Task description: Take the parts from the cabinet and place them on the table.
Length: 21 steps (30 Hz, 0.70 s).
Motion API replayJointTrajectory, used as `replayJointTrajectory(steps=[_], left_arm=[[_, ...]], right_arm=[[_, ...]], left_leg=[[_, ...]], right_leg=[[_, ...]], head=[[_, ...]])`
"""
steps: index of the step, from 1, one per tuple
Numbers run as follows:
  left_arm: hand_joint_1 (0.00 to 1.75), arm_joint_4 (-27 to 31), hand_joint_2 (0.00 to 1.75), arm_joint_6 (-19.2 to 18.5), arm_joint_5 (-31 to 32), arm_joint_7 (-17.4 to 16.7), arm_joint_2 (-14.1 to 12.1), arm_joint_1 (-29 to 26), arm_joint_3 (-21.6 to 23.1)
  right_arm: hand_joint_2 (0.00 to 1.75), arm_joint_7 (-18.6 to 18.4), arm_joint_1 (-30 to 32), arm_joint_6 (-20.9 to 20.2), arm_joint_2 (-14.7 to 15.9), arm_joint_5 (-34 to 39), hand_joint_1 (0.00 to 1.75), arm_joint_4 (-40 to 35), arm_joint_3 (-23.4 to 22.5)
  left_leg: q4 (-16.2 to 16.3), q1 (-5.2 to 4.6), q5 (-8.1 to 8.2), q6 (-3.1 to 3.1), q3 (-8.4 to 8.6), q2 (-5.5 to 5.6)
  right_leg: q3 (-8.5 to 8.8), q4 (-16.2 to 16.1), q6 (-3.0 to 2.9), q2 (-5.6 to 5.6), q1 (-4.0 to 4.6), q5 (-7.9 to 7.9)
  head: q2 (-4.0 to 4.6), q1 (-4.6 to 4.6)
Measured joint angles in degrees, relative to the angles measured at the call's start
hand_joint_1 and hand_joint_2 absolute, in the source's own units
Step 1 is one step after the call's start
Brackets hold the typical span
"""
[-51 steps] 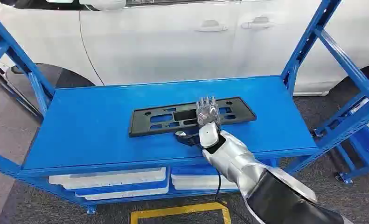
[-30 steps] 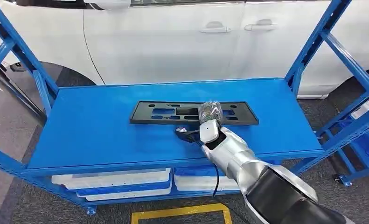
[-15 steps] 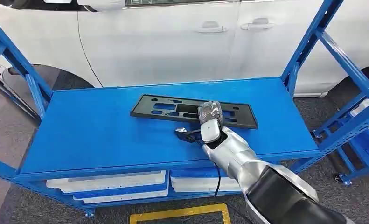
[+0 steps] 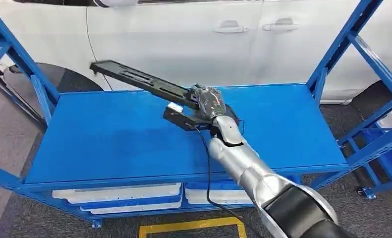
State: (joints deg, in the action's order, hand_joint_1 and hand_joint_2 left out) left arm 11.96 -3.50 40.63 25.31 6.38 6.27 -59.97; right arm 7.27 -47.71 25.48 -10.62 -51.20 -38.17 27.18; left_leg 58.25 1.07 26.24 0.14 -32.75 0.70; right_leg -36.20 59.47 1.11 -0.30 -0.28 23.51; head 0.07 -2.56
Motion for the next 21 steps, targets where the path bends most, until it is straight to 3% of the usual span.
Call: replayJointTrajectory(steps=[3,5,6,8,9,10,11,12,14,16,19,21], left_arm=[[0.0,0.0,1.75,-1.4,-2.4,1.8,0.0,-0.5,-1.4],[0.0,0.0,1.75,-1.8,-4.0,3.3,-0.2,-1.0,-2.6],[0.0,0.0,1.75,-1.4,-4.8,4.6,-0.3,-1.0,-3.4],[0.0,0.0,1.75,-0.6,-5.3,7.6,-0.3,-1.0,-4.5],[0.0,0.0,1.75,-0.4,-5.3,8.1,-0.3,-1.0,-4.7],[0.0,0.0,1.75,-0.1,-5.4,8.2,-0.4,-1.0,-4.8],[0.0,0.0,1.75,0.3,-5.7,8.2,-0.4,-1.1,-5.1],[0.0,0.0,1.75,0.6,-5.7,8.3,-0.4,-1.1,-5.6],[0.0,0.0,1.75,1.2,-5.7,8.4,-0.5,-1.1,-6.0],[0.0,0.0,1.75,1.9,-5.5,8.7,-0.5,-1.0,-6.2],[0.0,0.0,1.75,2.3,-5.2,9.2,-0.5,-1.2,-6.3],[0.0,0.0,1.75,2.3,-5.2,9.2,-0.5,-1.2,-6.4]], right_arm=[[1.75,11.1,8.9,-10.4,1.3,21.7,1.75,-18.7,-4.3],[1.75,16.1,14.5,-15.6,2.2,32.7,1.75,-29.0,-5.9],[1.75,19.0,17.2,-18.0,2.8,38.3,1.75,-34.8,-6.3],[1.75,22.6,21.7,-22.9,3.4,48.0,1.75,-43.4,-6.4],[1.75,23.2,23.8,-24.8,3.7,51.3,1.75,-46.7,-6.4],[1.75,23.4,25.6,-26.5,4.1,53.7,1.75,-49.6,-6.4],[1.75,23.6,27.3,-28.0,4.5,55.3,1.75,-52.1,-6.3],[1.75,23.6,28.5,-29.3,4.8,56.8,1.75,-54.2,-6.2],[1.75,23.6,30.0,-31.7,5.4,59.8,1.75,-57.5,-6.0],[1.75,23.4,31.1,-34.2,6.0,62.8,1.75,-60.3,-6.0],[1.75,23.3,32.8,-35.9,6.5,64.7,1.75,-63.1,-5.9],[1.75,23.3,33.1,-36.1,7.0,64.7,1.75,-64.6,-5.9]], left_leg=[[-0.5,0.19,0.05,-0.93,0.07,0.3],[-0.1,0.4,1.03,-1.54,0.15,0.08],[2.2,0.28,2.4,-1.64,-0.67,-0.27],[11.5,0.3,6.73,-1.82,-5.18,-0.31],[16.0,0.28,8.12,-1.92,-7.4,-0.31],[18.0,0.28,8.15,-1.94,-8.61,-0.31],[17.2,0.28,6.71,-1.85,-8.44,-0.32],[14.1,0.28,4.4,-1.7,-7.16,-0.32],[4.0,0.25,-0.89,-1.06,-2.53,-0.32],[0.2,-0.08,-0.42,-0.51,-0.8,-0.28],[0.2,-0.14,-0.64,0.12,-0.97,-0.1],[-0.5,0.31,-1.03,0.7,-0.6,-0.29]], right_leg=[[0.23,-1.1,-0.83,0.28,0.4,0.82],[1.08,-2.0,-1.47,0.49,-0.21,0.63],[1.36,-2.2,-1.94,0.51,-0.21,0.78],[1.63,-2.2,-2.49,0.58,0.03,1.1],[1.8,-2.2,-2.68,0.57,0.15,1.25],[2.01,-2.2,-2.72,0.54,0.26,1.4],[2.28,-2.2,-2.72,0.42,0.28,1.59],[2.51,-2.1,-2.67,0.21,0.31,1.78],[3.06,-1.8,-2.39,-0.13,0.35,2.26],[2.77,-1.2,-1.75,-0.34,0.78,2.67],[2.78,-1.4,-0.93,-0.23,0.66,2.47],[2.14,0.4,-0.2,-0.18,0.47,4.18]], head=[[-0.02,0.0],[0.0,-0.02],[-0.02,-0.02],[0.0,0.0],[0.0,-0.02],[-0.02,-0.02],[0.0,0.0],[0.0,0.0],[-0.02,0.0],[-0.02,0.0],[-0.02,0.0],[-0.02,0.0]])
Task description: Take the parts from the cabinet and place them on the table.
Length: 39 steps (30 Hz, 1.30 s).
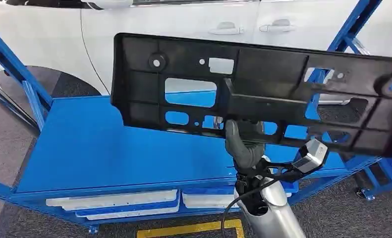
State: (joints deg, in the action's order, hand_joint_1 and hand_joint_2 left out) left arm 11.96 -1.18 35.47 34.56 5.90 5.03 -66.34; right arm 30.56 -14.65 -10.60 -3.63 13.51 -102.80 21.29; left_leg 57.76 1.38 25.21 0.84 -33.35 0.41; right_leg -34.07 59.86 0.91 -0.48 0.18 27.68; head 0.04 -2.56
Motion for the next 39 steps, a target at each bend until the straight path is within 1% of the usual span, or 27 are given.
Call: replayJointTrajectory(steps=[3,4,5,6,8,9,10,14,15,16,18,19,20,21,24,25,26,28,29,30,31,33,34,35,36,37,39], left_arm=[[0.0,0.0,1.75,0.0,0.1,0.3,0.0,0.1,-0.1],[0.0,0.0,1.75,-0.3,0.3,0.9,0.0,0.0,-0.1],[0.0,0.0,1.75,-0.5,0.6,1.5,0.0,0.0,-0.1],[0.0,0.0,1.75,-0.9,0.7,2.1,0.0,0.0,-0.1],[0.0,0.0,1.75,-1.8,0.9,3.3,0.0,-0.1,-0.1],[0.0,0.0,1.75,-2.0,0.9,3.6,0.0,-0.1,-0.1],[0.0,0.0,1.75,-2.0,1.0,4.0,-0.1,-0.1,-0.1],[0.0,0.0,1.75,-1.3,1.8,4.2,-0.3,-0.1,-0.1],[0.0,0.0,1.75,-1.2,1.8,4.2,-0.4,-0.1,-0.1],[0.0,0.0,1.75,-1.2,1.8,4.3,-0.6,-0.1,-0.1],[0.0,0.0,1.75,-1.2,1.9,4.2,-0.6,-0.1,0.0],[0.0,0.0,1.75,-1.2,1.9,4.2,-0.6,-0.2,0.0],[0.0,0.0,1.75,-1.1,1.9,4.2,-0.6,-0.3,0.0],[0.0,0.0,1.75,-1.1,1.9,4.2,-0.7,-0.3,0.0],[0.0,0.0,1.75,-1.1,1.9,4.3,-0.8,-0.2,0.0],[0.0,0.0,1.75,-1.1,1.8,4.3,-0.9,-0.1,0.0],[0.0,0.0,1.75,-1.1,1.8,4.3,-0.9,0.0,0.0],[0.0,0.0,1.75,-1.1,1.8,4.3,-0.9,-0.2,0.1],[0.0,0.0,1.75,-1.1,1.8,4.3,-0.8,-0.3,0.1],[0.0,0.0,1.75,-1.2,1.9,4.3,-0.8,-0.2,0.1],[0.0,0.0,1.75,-1.2,1.9,4.3,-0.8,-0.1,0.1],[0.0,0.0,1.75,-1.2,2.0,4.2,-0.9,-0.1,0.1],[0.0,0.0,1.75,-1.2,2.1,4.0,-0.9,-0.1,0.1],[0.0,0.0,1.75,-1.2,2.4,3.8,-0.9,-0.1,0.1],[0.0,0.0,1.75,-1.2,2.6,3.7,-0.9,-0.1,0.2],[0.0,0.0,1.75,-1.1,2.9,3.4,-0.9,-0.1,0.3],[0.0,0.0,1.75,-0.8,3.1,3.0,-0.9,0.0,0.4]], right_arm=[[1.75,0.0,0.8,-0.5,0.6,0.1,1.75,-0.9,0.0],[1.75,0.0,1.3,-1.2,0.9,0.3,1.75,-1.1,0.0],[1.75,0.1,1.7,-1.7,1.0,0.4,1.75,-1.4,0.0],[1.75,0.3,2.1,-2.2,1.3,0.4,1.75,-1.9,0.0],[1.75,0.8,3.0,-2.9,1.5,-0.3,1.75,-3.4,0.1],[1.75,0.9,3.4,-3.1,1.6,-0.7,1.75,-4.2,0.3],[1.75,0.9,3.6,-3.3,1.8,-1.4,1.75,-4.8,0.8],[1.75,1.1,4.5,-3.7,2.3,-2.4,1.75,-6.0,2.3],[1.75,1.1,4.6,-3.7,2.3,-2.6,1.75,-6.1,2.6],[1.75,1.2,4.6,-3.7,2.4,-2.6,1.75,-6.3,2.9],[1.75,1.2,4.8,-3.7,2.5,-2.6,1.75,-6.5,3.3],[1.75,1.2,5.0,-3.7,2.6,-2.7,1.75,-6.5,3.5],[1.75,1.2,5.1,-3.7,2.7,-2.7,1.75,-6.5,3.8],[1.75,1.2,5.2,-3.7,2.8,-2.7,1.75,-6.5,4.0],[1.75,1.3,5.6,-3.9,2.9,-3.1,1.75,-6.9,4.4],[1.75,1.5,5.8,-3.9,2.9,-3.3,1.75,-7.2,4.5],[1.75,1.7,5.9,-3.9,2.9,-3.4,1.75,-7.3,4.7],[1.75,2.1,6.0,-4.1,3.2,-3.4,1.75,-7.6,4.9],[1.75,2.2,5.9,-4.1,3.4,-3.4,1.75,-7.7,5.0],[1.75,2.4,6.0,-4.1,3.9,-3.4,1.75,-7.9,5.0],[1.75,2.6,5.8,-4.1,4.3,-3.2,1.75,-8.0,5.1],[1.75,2.9,5.7,-4.0,5.5,-2.8,1.75,-8.0,5.3],[1.75,3.3,5.7,-4.0,6.1,-2.8,1.75,-8.0,5.5],[1.75,3.9,5.7,-4.0,6.8,-2.7,1.75,-8.0,5.7],[1.75,4.5,5.5,-3.9,7.4,-2.5,1.75,-8.0,5.9],[1.75,5.2,5.1,-3.8,7.9,-2.1,1.75,-8.0,6.2],[1.75,5.7,4.1,-3.6,8.4,-0.8,1.75,-8.3,6.8]], left_leg=[[0.0,-0.02,-0.02,0.23,-0.1,-0.12],[0.1,-0.01,-0.02,0.22,-0.1,-0.14],[0.1,0.02,-0.01,0.21,-0.07,-0.12],[0.2,0.09,0.04,0.13,-0.06,-0.06],[0.5,0.29,0.28,-0.25,0.01,0.08],[0.6,0.26,0.42,-0.6,-0.01,0.12],[0.8,-0.07,0.54,-1.09,-0.14,0.2],[0.2,0.12,0.13,-2.54,0.16,0.21],[1.1,0.34,1.17,-2.7,-0.23,0.03],[4.1,0.21,3.48,-2.7,-1.53,-0.07],[12.8,0.21,8.05,-2.67,-5.21,-0.06],[16.3,0.19,9.28,-2.62,-6.61,-0.06],[17.5,0.14,9.14,-2.52,-6.91,-0.06],[15.7,0.02,7.84,-2.22,-5.74,-0.06],[2.5,-0.65,2.58,-0.64,1.9,-0.06],[1.0,-0.92,3.11,-0.62,2.43,-0.17],[1.1,-0.98,2.64,-0.71,2.13,-0.14],[1.0,-1.29,2.2,-0.27,1.87,-0.08],[0.3,-0.82,1.46,0.08,1.62,-0.14],[0.1,-0.64,0.87,0.36,1.63,-0.44],[0.0,-0.64,0.46,0.8,1.06,-0.5],[0.0,-0.71,-0.4,0.99,-0.14,-0.54],[0.1,-0.73,-0.84,0.95,-0.81,-0.55],[0.2,-0.73,-1.22,0.89,-1.45,-0.55],[0.4,-0.72,-1.57,0.8,-2.07,-0.55],[0.6,-0.69,-1.92,0.67,-2.68,-0.55],[0.9,-0.66,-2.59,0.24,-3.63,-0.52]], right_leg=[[-6.05,12.9,0.89,0.09,-0.61,6.27],[-7.55,16.0,1.09,0.11,-0.81,6.88],[-7.65,15.9,1.25,0.15,-1.07,5.99],[-6.33,13.1,1.37,0.17,-1.3,3.91],[-1.24,2.9,1.45,0.2,-1.58,-0.98],[0.64,-1.2,1.35,0.21,-1.66,-1.23],[0.68,-1.5,0.83,0.07,-1.14,-1.27],[0.37,-1.4,-0.67,-0.16,-1.03,-1.58],[0.49,-1.7,-1.2,0.02,-1.28,-1.88],[0.42,-1.8,-1.52,0.14,-1.21,-1.93],[0.17,-1.7,-1.97,0.4,-0.86,-2.08],[0.0,-1.7,-2.11,0.43,-0.62,-2.16],[-0.14,-1.6,-2.22,0.43,-0.37,-2.24],[-0.23,-1.5,-2.27,0.42,-0.2,-2.35],[-0.27,-1.2,-2.2,0.41,0.08,-2.41],[-0.49,-0.9,-1.9,0.44,0.63,-2.51],[-0.72,-0.9,-1.52,0.48,0.38,-2.77],[-0.81,-1.2,-0.79,0.48,0.08,-3.28],[-0.95,-1.1,-0.39,0.44,0.44,-3.53],[-1.28,-0.6,-0.15,0.23,0.06,-2.28],[-2.15,1.6,0.24,0.31,-0.02,0.48],[-5.0,10.3,0.86,0.32,-0.51,6.41],[-6.08,14.2,1.13,0.33,-0.64,8.2],[-6.05,15.8,1.31,0.33,-0.79,8.42],[-4.73,14.7,1.45,0.34,-0.97,7.47],[-2.15,11.2,1.52,0.37,-1.13,5.62],[4.91,0.7,1.31,0.43,-1.22,2.47]], head=[[0.0,0.0],[0.02,0.0],[0.0,0.0],[0.02,0.0],[0.0,0.0],[0.02,0.0],[0.0,0.0],[0.02,0.0],[0.0,0.0],[0.0,0.0],[0.02,0.0],[0.02,0.0],[0.02,0.0],[0.0,0.0],[0.02,0.0],[0.0,0.0],[0.0,0.0],[0.02,0.0],[0.0,0.0],[0.0,0.0],[0.02,0.0],[0.02,0.0],[0.02,0.0],[0.02,0.0],[0.02,0.0],[0.02,0.0],[0.02,0.0]])
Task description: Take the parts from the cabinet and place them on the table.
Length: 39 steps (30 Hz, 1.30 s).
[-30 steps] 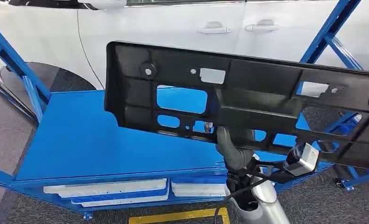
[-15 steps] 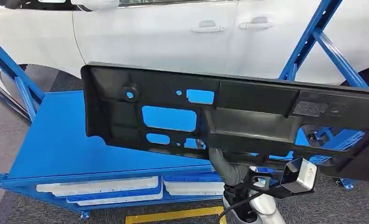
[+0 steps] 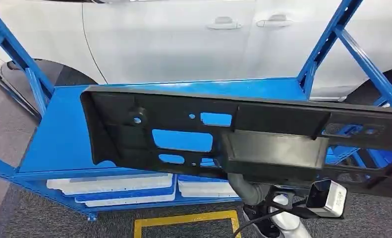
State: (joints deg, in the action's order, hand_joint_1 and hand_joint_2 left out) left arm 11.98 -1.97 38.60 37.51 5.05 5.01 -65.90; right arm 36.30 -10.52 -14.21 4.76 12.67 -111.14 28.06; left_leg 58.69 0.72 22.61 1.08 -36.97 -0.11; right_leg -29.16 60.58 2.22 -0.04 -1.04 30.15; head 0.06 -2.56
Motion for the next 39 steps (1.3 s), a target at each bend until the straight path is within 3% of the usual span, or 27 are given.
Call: replayJointTrajectory(steps=[1,2,5,6,7,9,10,11,12,13,15,16,17,20,21,23,25,26,28,30,31,32,35,36,37,38,39], left_arm=[[0.0,0.0,1.75,0.1,0.1,-0.2,0.0,0.1,0.0],[0.0,0.0,1.75,0.2,0.1,-0.2,0.0,0.1,0.0],[0.0,0.0,1.75,0.6,0.1,-0.4,0.0,0.1,0.0],[0.0,0.0,1.75,0.6,0.1,-0.4,-0.1,0.2,0.0],[0.0,0.0,1.75,0.7,0.2,-0.4,-0.1,0.1,0.0],[0.0,0.0,1.75,0.7,0.3,-0.5,-0.1,0.1,0.0],[0.0,0.0,1.75,0.6,0.3,-0.5,-0.1,0.1,0.1],[0.0,0.0,1.75,0.7,0.3,-0.5,-0.1,0.1,0.0],[0.0,0.0,1.75,0.7,0.3,-0.5,-0.1,0.2,0.0],[0.0,0.0,1.75,0.7,0.3,-0.5,-0.1,0.2,0.0],[0.0,0.0,1.75,0.8,0.3,-0.5,-0.2,0.3,0.0],[0.0,0.0,1.75,0.8,0.3,-0.5,-0.2,0.4,0.0],[0.0,0.0,1.75,0.9,0.2,-0.5,-0.3,0.5,0.0],[0.0,0.0,1.75,1.5,0.0,-0.8,-0.3,0.3,0.0],[0.0,0.0,1.75,1.7,0.0,-0.9,-0.3,0.3,0.0],[0.0,0.0,1.75,1.8,0.0,-1.1,-0.3,0.4,0.0],[0.0,0.0,1.75,1.8,0.1,-1.0,-0.3,0.4,0.0],[0.0,0.0,1.75,1.8,0.1,-0.9,-0.3,0.4,0.0],[0.0,0.0,1.75,1.9,-0.1,-0.8,-0.3,0.2,0.0],[0.0,0.0,1.75,2.2,-0.3,-0.8,-0.2,0.2,0.0],[0.0,0.0,1.75,2.4,-0.5,-0.8,-0.1,0.2,0.0],[0.0,0.0,1.75,2.8,-0.6,-0.8,0.0,0.2,-0.1],[0.0,0.0,1.75,4.0,-0.2,-1.8,0.2,0.1,-0.1],[0.0,0.0,1.75,4.4,-0.1,-2.3,0.2,-0.1,-0.2],[0.0,0.0,1.75,4.8,0.2,-3.0,0.1,-0.2,-0.2],[0.0,0.0,1.75,5.1,0.5,-3.9,0.1,-0.3,-0.2],[0.0,0.0,1.75,5.2,0.6,-4.5,0.1,-0.4,-0.2]], right_arm=[[1.75,0.0,-0.6,0.0,0.1,0.7,1.75,-0.3,0.2],[1.75,0.0,-0.7,0.0,0.2,1.3,1.75,-0.7,0.5],[1.75,0.0,-1.2,0.0,0.5,1.8,1.75,-1.0,1.0],[1.75,0.0,-1.4,0.0,0.5,1.9,1.75,-1.1,1.2],[1.75,0.0,-1.5,0.0,0.6,1.9,1.75,-1.1,1.4],[1.75,0.0,-1.6,0.0,0.6,1.9,1.75,-1.2,1.7],[1.75,0.0,-1.6,0.0,0.7,1.9,1.75,-1.3,1.8],[1.75,0.0,-1.6,0.0,0.7,1.9,1.75,-1.3,1.9],[1.75,0.0,-1.6,0.0,0.8,1.9,1.75,-1.3,1.9],[1.75,0.0,-1.6,-0.1,0.8,1.9,1.75,-1.3,1.9],[1.75,0.0,-1.6,-0.4,1.0,1.9,1.75,-1.4,2.1],[1.75,0.0,-1.6,-0.5,1.1,1.9,1.75,-1.8,2.3],[1.75,0.0,-1.7,-0.7,1.1,2.0,1.75,-2.1,2.3],[1.75,-1.2,-2.5,-1.5,1.2,3.5,1.75,-2.1,2.7],[1.75,-1.8,-2.8,-1.6,1.2,4.1,1.75,-2.1,2.8],[1.75,-2.6,-3.6,-1.6,1.2,4.9,1.75,-2.1,3.0],[1.75,-2.4,-4.1,-1.0,1.1,4.9,1.75,-1.9,3.0],[1.75,-2.1,-4.1,-1.0,1.1,4.9,1.75,-1.9,3.0],[1.75,-1.3,-3.9,-1.5,1.2,4.8,1.75,-1.6,3.0],[1.75,-0.9,-3.9,-1.5,1.1,4.7,1.75,-1.6,3.0],[1.75,-0.9,-4.0,-1.6,1.1,4.6,1.75,-1.6,3.0],[1.75,-0.9,-4.0,-1.7,0.9,4.4,1.75,-1.6,3.0],[1.75,-1.3,-3.9,-1.3,0.3,3.7,1.75,-1.6,3.0],[1.75,-1.4,-3.6,-1.5,0.0,3.3,1.75,-1.6,2.9],[1.75,-1.4,-3.4,-1.9,-0.3,2.6,1.75,-1.6,2.9],[1.75,-1.4,-3.3,-2.6,-0.6,1.8,1.75,-1.6,2.9],[1.75,-1.3,-3.2,-3.1,-0.7,1.4,1.75,-1.6,2.9]], left_leg=[[0.1,-0.17,-0.37,-0.42,-0.32,0.04],[-0.2,-0.13,-0.84,-0.8,-0.16,0.06],[-0.8,-0.16,-2.29,-1.97,-0.36,0.13],[-0.5,0.18,-1.22,-2.15,-0.73,0.2],[1.5,0.13,1.77,-2.29,-1.86,0.23],[9.5,0.2,8.53,-2.61,-4.2,0.2],[14.0,0.2,10.69,-2.78,-5.11,0.19],[16.8,0.2,11.06,-2.87,-5.28,0.19],[17.4,0.2,9.98,-2.84,-4.47,0.2],[15.5,0.19,7.98,-2.7,-2.31,0.2],[7.1,0.15,5.32,-2.17,4.34,0.2],[1.4,0.04,6.72,-1.76,8.57,0.26],[-2.1,-0.31,7.81,-1.52,10.1,0.36],[-1.4,-0.62,6.59,-0.53,8.78,0.37],[-1.7,-0.08,5.74,-0.05,8.3,0.12],[-1.7,-0.13,4.37,0.9,6.77,-0.15],[-1.7,-0.2,2.89,0.9,4.97,-0.19],[-1.6,-0.22,2.11,0.86,3.92,-0.19],[-1.3,-0.22,0.77,0.61,1.88,-0.19],[-0.8,-0.22,-0.25,0.3,0.17,-0.19],[-0.5,-0.22,-0.71,0.07,-0.33,-0.16],[-0.4,-0.5,-1.13,-0.31,-0.84,-0.07],[-1.3,-0.17,-3.02,-1.35,-0.71,-0.14],[-1.6,-0.48,-3.64,-1.81,-0.85,0.02],[-0.8,-0.21,-1.87,-1.97,-1.71,0.13],[1.7,-0.22,1.91,-2.13,-2.6,0.17],[5.8,-0.1,5.82,-2.34,-3.58,0.15]], right_leg=[[1.65,-3.5,-0.38,-0.05,0.27,1.3],[1.2,-2.7,-0.85,-0.19,0.62,-0.14],[0.4,-3.2,-2.03,-0.18,0.79,-0.91],[-0.03,-3.5,-2.6,0.15,0.3,-1.83],[-0.81,-3.7,-3.17,0.17,0.33,-2.54],[-2.29,-3.6,-3.5,0.27,0.46,-3.72],[-3.12,-3.6,-3.57,0.31,0.61,-4.34],[-3.92,-3.5,-3.57,0.31,0.72,-4.93],[-4.75,-3.4,-3.52,0.31,0.82,-5.48],[-5.66,-3.2,-3.43,0.31,0.87,-6.04],[-7.07,-2.8,-3.1,0.25,0.92,-6.98],[-7.56,-2.5,-2.81,0.28,0.97,-7.37],[-7.92,-2.3,-2.43,0.33,1.14,-7.69],[-8.03,-2.7,-1.4,0.29,0.87,-9.32],[-8.39,-2.6,-1.0,0.15,0.99,-9.25],[-10.21,1.5,-0.46,0.04,0.57,-3.04],[-12.42,10.5,0.08,0.04,0.37,3.31],[-12.86,14.1,0.24,0.04,0.31,4.21],[-10.52,14.2,0.31,0.05,0.27,1.06],[-4.33,6.7,-0.01,0.04,0.29,-2.39],[-0.42,1.4,-0.41,0.03,0.34,-1.72],[2.62,-4.0,-0.87,0.03,0.83,0.76],[1.48,-3.6,-2.03,-0.02,1.22,-0.43],[0.89,-4.3,-2.6,0.07,0.81,-1.32],[0.43,-4.6,-3.03,0.5,0.6,-2.28],[-0.45,-4.6,-3.6,0.4,0.59,-3.01],[-1.3,-4.6,-3.71,0.42,0.68,-3.68]], head=[[-0.02,0.0],[0.0,0.0],[0.0,0.0],[0.0,0.0],[0.0,0.0],[0.0,0.0],[0.0,0.0],[0.0,-0.02],[-0.02,-0.02],[0.0,-0.02],[0.0,-0.02],[-0.02,-0.02],[0.0,0.0],[-0.02,0.0],[0.0,0.0],[0.0,0.0],[0.0,0.0],[-0.02,0.0],[0.0,0.0],[-0.02,0.0],[-0.02,0.0],[0.0,0.0],[-0.02,0.0],[0.0,0.0],[-0.02,0.0],[0.0,0.0],[-0.02,-0.02]])
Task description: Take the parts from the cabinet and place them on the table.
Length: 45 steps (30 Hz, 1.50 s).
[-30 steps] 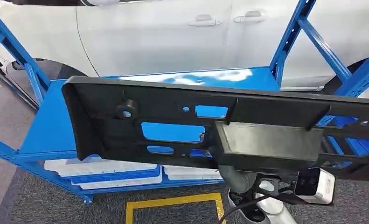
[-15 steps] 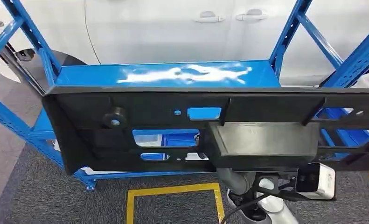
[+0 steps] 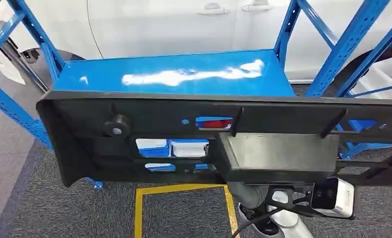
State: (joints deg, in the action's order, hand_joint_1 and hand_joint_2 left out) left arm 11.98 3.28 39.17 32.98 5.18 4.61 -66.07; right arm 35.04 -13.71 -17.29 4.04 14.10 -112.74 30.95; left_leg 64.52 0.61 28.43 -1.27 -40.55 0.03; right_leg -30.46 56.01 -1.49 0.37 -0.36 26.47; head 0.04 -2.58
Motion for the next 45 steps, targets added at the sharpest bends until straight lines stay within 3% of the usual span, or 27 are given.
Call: replayJointTrajectory(steps=[1,2,4,6,7,8,9,12,13,14,16,18,20,22,23,27,29,30,32,34,36,37,38,39,42,43,45], left_arm=[[0.0,0.0,1.75,0.1,0.2,-0.5,0.0,0.0,0.0],[0.0,0.0,1.75,0.2,0.4,-1.0,0.0,0.0,0.0],[0.0,0.0,1.75,0.2,0.7,-1.5,0.0,0.0,0.0],[0.0,0.0,1.75,-0.3,0.8,-1.8,-0.2,0.0,0.0],[0.0,0.0,1.75,-0.4,0.8,-1.8,-0.2,0.1,0.0],[0.0,0.0,1.75,-0.4,0.9,-1.8,-0.2,0.4,0.0],[0.0,0.0,1.75,-0.4,0.9,-1.9,-0.2,0.4,0.0],[0.0,0.0,1.75,-0.5,1.1,-2.3,-0.2,0.2,0.0],[0.0,0.0,1.75,-0.5,1.1,-2.5,-0.1,0.1,0.0],[0.0,0.0,1.75,-0.5,1.2,-2.9,-0.1,0.1,0.0],[0.0,0.0,1.75,-0.5,1.4,-3.9,-0.2,0.1,0.0],[0.0,0.0,1.75,-0.4,1.9,-7.2,-0.2,0.0,0.0],[0.0,0.0,1.75,0.3,2.6,-12.0,-0.2,0.0,0.0],[0.0,0.0,1.75,0.5,3.0,-17.1,-0.2,0.0,0.0],[0.0,0.0,1.75,0.5,3.2,-19.0,-0.2,0.0,0.0],[0.0,0.0,1.75,0.8,4.0,-25.1,-0.6,0.1,0.0],[0.0,0.0,1.75,0.8,4.5,-27.9,-1.1,0.1,0.0],[0.0,0.0,1.75,0.9,5.0,-29.5,-1.1,0.1,0.0],[0.0,0.0,1.75,1.9,5.7,-31.3,-1.2,-0.1,0.2],[0.0,0.0,1.75,3.6,5.9,-32.8,-1.2,-0.1,0.2],[0.0,0.0,1.75,3.5,5.7,-33.4,-1.4,-0.1,0.2],[0.0,0.0,1.75,2.8,5.5,-33.4,-1.6,-0.1,0.2],[0.0,0.0,1.75,2.5,5.6,-33.4,-1.7,-0.2,0.2],[0.0,0.0,1.75,2.3,5.6,-33.4,-1.7,-0.1,0.2],[0.0,0.0,1.75,1.6,6.1,-33.0,-1.9,0.0,0.2],[0.0,0.0,1.75,1.5,6.1,-32.9,-1.8,0.0,0.2],[0.0,0.0,1.75,1.4,6.2,-32.7,-2.0,0.1,0.2]], right_arm=[[1.75,0.2,0.1,-0.5,0.0,-0.3,1.75,0.0,0.0],[1.75,0.6,0.1,-0.9,0.0,-0.5,1.75,0.0,0.0],[1.75,1.7,0.1,-1.6,0.1,-0.5,1.75,0.1,0.0],[1.75,2.5,0.0,-2.0,0.3,-0.2,1.75,0.1,0.0],[1.75,2.8,0.0,-2.2,0.4,-0.1,1.75,0.1,0.0],[1.75,3.0,0.0,-2.3,0.5,0.1,1.75,0.0,0.0],[1.75,3.1,-0.1,-2.3,0.5,0.3,1.75,0.0,0.0],[1.75,3.1,-0.2,-2.3,0.6,0.3,1.75,-0.1,0.0],[1.75,3.1,-0.2,-2.2,0.7,0.3,1.75,-0.2,0.0],[1.75,3.1,-0.2,-2.2,0.8,0.3,1.75,-0.2,0.0],[1.75,3.2,0.0,-2.1,0.9,0.3,1.75,-0.2,0.0],[1.75,3.6,0.4,-2.2,1.1,0.0,1.75,-0.2,0.0],[1.75,4.0,0.5,-2.7,1.1,-0.3,1.75,-0.2,0.0],[1.75,4.2,0.4,-3.1,1.1,-0.8,1.75,-0.4,-0.1],[1.75,4.2,0.3,-3.4,1.1,-0.9,1.75,-0.4,-0.1],[1.75,4.2,0.4,-3.6,1.1,-0.9,1.75,-0.8,-0.2],[1.75,4.2,0.3,-4.0,1.1,-0.9,1.75,-0.8,-0.3],[1.75,4.3,0.2,-4.4,1.1,-0.7,1.75,-0.8,-0.4],[1.75,4.3,0.3,-4.8,1.1,-0.7,1.75,-0.5,-0.4],[1.75,4.3,0.3,-4.9,1.2,-0.6,1.75,-0.2,-0.4],[1.75,4.5,0.3,-4.8,1.2,-0.6,1.75,0.0,-0.5],[1.75,4.6,0.3,-4.5,1.2,-0.7,1.75,0.0,-0.6],[1.75,4.7,0.4,-4.3,1.2,-0.7,1.75,0.0,-0.7],[1.75,4.8,0.3,-4.3,1.2,-0.7,1.75,0.0,-0.7],[1.75,4.9,0.7,-4.3,1.3,-1.0,1.75,0.0,-1.0],[1.75,4.9,0.7,-4.2,1.3,-1.0,1.75,0.0,-1.2],[1.75,4.9,0.6,-4.1,1.5,-1.0,1.75,0.0,-1.5]], left_leg=[[4.6,0.11,3.0,-0.2,-0.97,-0.01],[8.6,0.13,4.42,-0.38,-1.56,-0.01],[10.8,0.14,2.6,-0.49,-0.18,-0.01],[4.0,0.17,-1.14,-0.27,5.79,-0.02],[-1.3,0.16,-1.09,0.0,9.93,-0.01],[-6.4,-0.16,1.61,0.33,13.45,0.0],[-7.9,-0.32,1.96,0.89,13.93,0.08],[-8.4,-0.38,0.95,1.96,13.05,0.05],[-8.7,-0.01,0.3,2.29,13.02,-0.36],[-8.7,-0.02,-0.09,2.73,12.79,-0.38],[-8.7,-0.06,-0.76,2.96,11.86,-0.44],[-8.4,-0.09,-1.22,2.89,10.99,-0.44],[-8.1,-0.09,-1.35,2.71,10.64,-0.43],[-7.9,-0.09,-1.25,2.52,10.67,-0.4],[-7.8,-0.11,-1.27,2.28,10.26,-0.41],[-7.6,-0.31,-1.62,1.05,9.55,-0.41],[-5.6,-0.25,0.29,0.48,8.79,-0.3],[-1.7,-0.21,2.55,0.3,7.05,-0.29],[8.0,0.01,6.68,-0.1,2.56,-0.29],[10.9,0.19,6.38,-0.32,1.24,-0.29],[4.1,0.47,1.79,-0.37,4.53,-0.16],[-2.2,0.7,-1.2,-0.31,7.6,0.6],[-5.5,1.01,-1.17,-0.16,9.12,2.81],[-6.2,0.82,-0.81,-0.2,9.35,3.39],[-6.0,0.49,-1.04,0.73,9.08,2.15],[-6.6,0.98,-1.42,1.29,9.03,1.58],[-6.8,0.93,-1.83,2.08,8.92,0.47]], right_leg=[[-0.79,0.1,-0.13,0.03,0.15,-0.68],[-1.69,0.2,-0.15,0.06,0.25,-1.29],[-3.6,0.7,0.03,0.08,0.32,-2.4],[-5.64,1.4,0.32,0.01,0.31,-3.27],[-6.34,1.6,0.54,-0.04,0.33,-3.78],[-6.87,1.8,0.91,-0.07,0.62,-4.11],[-6.8,1.8,1.24,0.02,0.57,-4.61],[-6.79,1.3,2.36,0.01,0.44,-5.91],[-7.1,2.0,2.65,-0.25,0.14,-5.17],[-7.98,3.9,3.02,-0.3,0.14,-2.97],[-11.46,13.2,3.6,-0.29,-0.13,2.66],[-13.53,20.1,3.96,-0.29,-0.28,5.17],[-9.91,15.5,3.89,-0.28,-0.41,2.54],[-3.71,5.1,3.31,-0.29,-0.36,-1.51],[-2.26,2.5,2.68,-0.33,-0.16,-0.77],[-3.0,1.7,1.61,-0.33,0.26,-0.94],[-2.51,0.9,0.95,-0.21,-0.28,-1.27],[-2.55,0.9,0.49,-0.11,-0.28,-1.28],[-2.66,1.0,0.38,-0.38,-0.19,-1.33],[-2.67,1.1,0.4,-0.95,-0.2,-1.34],[-2.67,1.5,0.55,-1.92,-0.29,-1.3],[-2.69,1.8,0.77,-2.53,-0.34,-1.23],[-2.94,2.0,1.05,-2.83,-0.41,-1.18],[-3.34,2.5,1.43,-3.19,0.03,-1.15],[-4.11,2.2,2.72,-4.65,-0.28,-1.98],[-4.3,2.3,3.03,-5.03,-0.26,-1.99],[-6.0,6.3,3.46,-1.8,-0.21,1.24]], head=[[0.0,0.0],[0.02,0.02],[0.0,0.0],[0.0,0.0],[0.02,0.0],[0.0,0.0],[0.0,0.02],[0.0,0.02],[0.0,0.02],[0.0,0.02],[0.0,0.02],[0.0,0.02],[0.02,0.02],[0.0,0.02],[0.02,0.02],[0.0,0.02],[0.02,0.02],[0.0,0.02],[0.02,0.0],[0.02,0.02],[0.0,0.02],[0.0,0.02],[0.02,0.02],[0.02,0.02],[0.0,0.02],[0.02,0.02],[0.02,0.02]])
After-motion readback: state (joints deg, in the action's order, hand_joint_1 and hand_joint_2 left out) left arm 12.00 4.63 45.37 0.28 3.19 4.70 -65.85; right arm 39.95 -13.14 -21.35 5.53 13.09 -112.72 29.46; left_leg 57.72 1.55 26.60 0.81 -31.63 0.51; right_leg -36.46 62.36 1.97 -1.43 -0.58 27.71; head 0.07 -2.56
